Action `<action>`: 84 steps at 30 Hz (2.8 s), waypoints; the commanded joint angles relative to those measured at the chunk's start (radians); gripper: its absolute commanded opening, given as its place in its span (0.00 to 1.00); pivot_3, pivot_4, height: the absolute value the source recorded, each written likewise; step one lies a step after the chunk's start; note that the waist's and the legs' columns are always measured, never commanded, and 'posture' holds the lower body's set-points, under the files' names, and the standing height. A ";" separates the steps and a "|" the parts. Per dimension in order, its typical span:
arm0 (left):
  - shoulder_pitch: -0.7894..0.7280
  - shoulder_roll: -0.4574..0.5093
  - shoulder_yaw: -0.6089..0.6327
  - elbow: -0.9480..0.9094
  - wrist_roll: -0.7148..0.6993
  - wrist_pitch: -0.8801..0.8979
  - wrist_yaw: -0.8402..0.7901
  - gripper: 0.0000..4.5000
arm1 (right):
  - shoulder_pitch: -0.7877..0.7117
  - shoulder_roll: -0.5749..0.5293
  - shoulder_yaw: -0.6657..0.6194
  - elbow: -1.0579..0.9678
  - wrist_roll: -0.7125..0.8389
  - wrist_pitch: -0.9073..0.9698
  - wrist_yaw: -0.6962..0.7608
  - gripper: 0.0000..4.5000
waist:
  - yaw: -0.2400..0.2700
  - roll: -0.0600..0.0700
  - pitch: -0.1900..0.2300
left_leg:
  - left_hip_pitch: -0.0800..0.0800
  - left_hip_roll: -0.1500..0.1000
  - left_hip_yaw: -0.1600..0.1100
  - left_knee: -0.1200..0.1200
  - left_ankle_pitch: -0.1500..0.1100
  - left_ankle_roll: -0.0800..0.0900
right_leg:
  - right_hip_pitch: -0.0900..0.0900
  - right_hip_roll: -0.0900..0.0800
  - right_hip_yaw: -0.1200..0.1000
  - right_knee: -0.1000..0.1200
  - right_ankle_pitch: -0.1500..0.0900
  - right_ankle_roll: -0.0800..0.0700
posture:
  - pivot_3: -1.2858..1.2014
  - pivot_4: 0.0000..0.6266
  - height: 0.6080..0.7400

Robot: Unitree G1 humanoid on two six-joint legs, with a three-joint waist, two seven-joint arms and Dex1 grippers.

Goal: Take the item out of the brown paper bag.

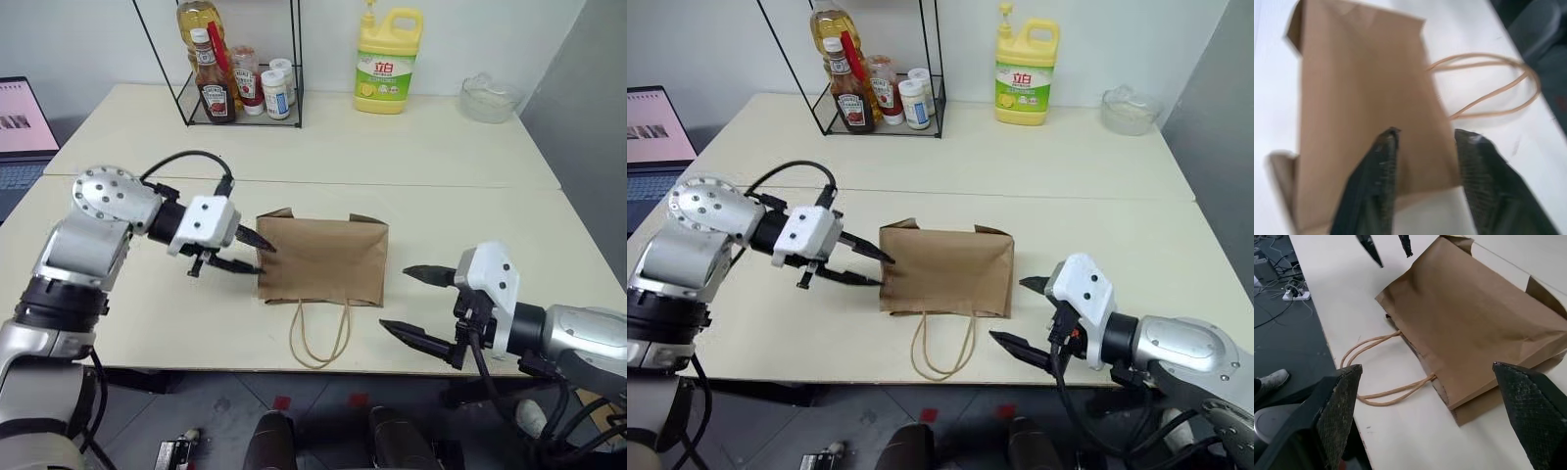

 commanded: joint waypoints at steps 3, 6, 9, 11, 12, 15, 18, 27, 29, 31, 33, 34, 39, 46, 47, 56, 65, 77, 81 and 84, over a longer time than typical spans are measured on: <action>0.027 -0.032 -0.056 -0.013 0.051 -0.229 -0.006 0.86 | -0.001 -0.030 0.013 -0.028 0.008 -0.045 0.017 1.00 | 0.005 0.000 0.000 | 0.000 0.000 0.000 0.002 0.000 0.000 | 0.000 0.000 0.000 0.000 0.000 0.000 | 0.52 0.24 1.00; 0.023 -0.073 -0.097 0.046 0.098 -0.355 -0.006 0.86 | -0.003 -0.035 0.023 -0.033 0.022 -0.046 0.010 1.00 | 0.009 0.000 0.000 | 0.000 0.000 0.000 0.003 0.000 0.000 | 0.001 0.000 0.000 0.001 0.000 0.000 | 0.52 0.24 1.00; 0.012 -0.119 -0.125 0.101 0.122 -0.438 -0.006 0.86 | -0.001 -0.039 0.035 -0.040 0.027 -0.044 0.001 1.00 | 0.011 0.000 0.000 | 0.000 0.000 0.000 0.003 0.000 0.000 | 0.001 0.000 0.000 0.001 0.000 0.000 | 0.52 0.24 1.00; 0.005 -0.146 -0.136 0.129 0.137 -0.473 -0.006 0.86 | 0.001 -0.042 0.037 -0.044 0.034 -0.044 -0.006 1.00 | 0.011 0.000 0.000 | 0.000 0.000 0.000 0.004 0.000 0.000 | 0.001 0.000 0.000 0.001 0.000 0.000 | 0.52 0.24 1.00; 0.000 -0.164 -0.144 0.147 0.150 -0.494 -0.003 0.86 | 0.001 -0.044 0.038 -0.045 0.038 -0.043 -0.010 1.00 | 0.012 0.000 0.000 | 0.000 0.000 0.000 0.004 0.000 0.000 | 0.001 0.000 0.000 0.001 0.000 0.000 | 0.52 0.24 1.00; -0.012 -0.218 -0.156 0.188 0.171 -0.528 0.010 0.86 | -0.001 -0.049 0.041 -0.048 0.052 -0.043 -0.027 1.00 | 0.015 0.000 0.000 | 0.000 0.000 0.000 0.004 0.000 0.000 | 0.001 0.000 0.000 0.001 0.000 0.000 | 0.52 0.24 1.00; -0.022 -0.253 -0.168 0.226 0.200 -0.571 0.015 0.86 | -0.007 -0.055 0.044 -0.049 0.064 -0.041 -0.038 1.00 | 0.015 0.000 0.000 | 0.000 0.000 0.000 0.005 0.000 0.001 | 0.001 0.000 0.000 0.001 0.000 0.000 | 0.52 0.24 1.00; -0.038 -0.330 -0.200 0.343 0.284 -0.715 0.078 0.86 | -0.019 -0.089 0.046 -0.045 0.085 -0.046 -0.057 1.00 | 0.015 0.000 0.000 | 0.000 -0.001 0.000 0.005 0.000 0.001 | 0.001 0.000 0.000 0.002 0.000 0.000 | 0.52 0.24 1.00; -0.029 -0.343 -0.207 0.328 0.273 -0.722 0.084 0.86 | -0.018 -0.095 0.050 -0.047 0.081 -0.049 -0.057 1.00 | 0.016 0.000 0.000 | -0.001 -0.001 0.000 0.005 0.000 0.001 | 0.001 0.000 0.000 0.002 0.000 0.000 | 0.52 0.24 1.00; -0.023 -0.346 -0.214 0.312 0.259 -0.720 0.084 0.77 | -0.016 -0.099 0.054 -0.048 0.073 -0.052 -0.055 1.00 | 0.016 0.000 0.000 | -0.001 -0.001 0.000 0.005 0.000 0.001 | 0.001 0.000 0.000 0.002 0.000 0.000 | 0.52 0.24 1.00; -0.019 -0.347 -0.215 0.296 0.249 -0.707 0.083 0.65 | -0.009 -0.104 0.058 -0.050 0.061 -0.056 -0.054 1.00 | 0.015 0.000 0.000 | -0.001 0.000 -0.001 0.005 0.000 0.001 | 0.001 0.000 0.000 0.002 0.000 0.000 | 0.52 0.24 1.00; -0.020 -0.346 -0.214 0.289 0.245 -0.701 0.082 0.58 | -0.005 -0.106 0.060 -0.052 0.053 -0.060 -0.054 1.00 | 0.015 0.000 0.000 | -0.001 0.000 -0.001 0.005 0.000 0.001 | 0.001 0.001 0.000 0.002 0.000 0.000 | 0.52 0.24 1.00; -0.019 -0.342 -0.209 0.257 0.214 -0.646 0.072 0.25 | 0.003 -0.111 0.086 -0.058 0.009 -0.075 -0.051 1.00 | 0.016 0.000 0.000 | -0.001 -0.001 -0.001 0.006 0.000 0.001 | 0.001 0.000 0.000 0.002 0.000 0.000 | 0.52 0.24 1.00; -0.035 -0.343 -0.135 0.188 0.124 -0.335 0.119 0.01 | 0.029 -0.237 0.227 -0.079 -0.234 -0.200 0.102 1.00 | 0.015 0.000 0.000 | -0.001 -0.001 -0.001 0.006 0.000 0.001 | 0.001 0.000 0.000 0.002 0.000 0.000 | 0.52 0.24 1.00; -0.043 -0.346 -0.121 0.188 0.118 -0.302 0.133 0.01 | 0.037 -0.261 0.248 -0.077 -0.281 -0.238 0.135 1.00 | 0.016 0.000 0.000 | -0.001 0.000 -0.001 0.006 0.000 0.001 | 0.001 0.001 0.000 0.002 0.000 0.000 | 0.52 0.24 1.00; -0.071 -0.368 -0.061 0.171 0.099 -0.138 0.190 0.01 | 0.049 -0.318 0.458 0.095 -0.815 -0.787 0.353 1.00 | 0.016 0.000 0.000 | 0.000 -0.001 -0.001 0.007 0.000 0.001 | 0.002 0.000 0.000 0.002 0.000 0.000 | 0.52 0.24 1.00; -0.040 -0.378 -0.062 0.188 0.111 -0.165 0.188 0.01 | -0.028 -0.116 0.588 0.317 -1.135 -1.229 0.345 1.00 | 0.016 0.000 0.000 | 0.000 -0.001 -0.001 0.007 0.000 0.000 | 0.002 0.000 0.000 0.002 0.000 0.000 | 0.52 0.24 1.00; -0.042 -0.384 -0.060 0.219 0.111 -0.187 0.187 0.01 | 0.053 -0.063 0.597 0.386 -1.180 -1.425 0.394 1.00 | 0.016 0.000 0.000 | 0.006 -0.001 -0.001 0.007 0.000 0.000 | 0.008 0.000 0.000 0.002 0.000 0.000 | 0.52 0.24 1.00; -0.045 -0.394 -0.064 0.221 0.112 -0.187 0.189 0.01 | -0.035 0.025 0.638 0.438 -1.231 -1.412 0.417 1.00 | 0.013 0.000 0.000 | 0.011 -0.001 -0.001 0.007 0.000 0.000 | 0.012 0.001 0.000 0.002 0.000 0.000 | 0.52 0.24 1.00; -0.054 -0.400 -0.065 0.233 0.116 -0.192 0.185 0.01 | -0.079 0.065 0.670 0.488 -1.277 -1.417 0.437 1.00 | 0.016 0.000 0.000 | 0.011 -0.001 -0.001 0.007 0.000 0.000 | 0.013 0.001 0.000 0.002 0.000 0.000 | 0.52 0.24 1.00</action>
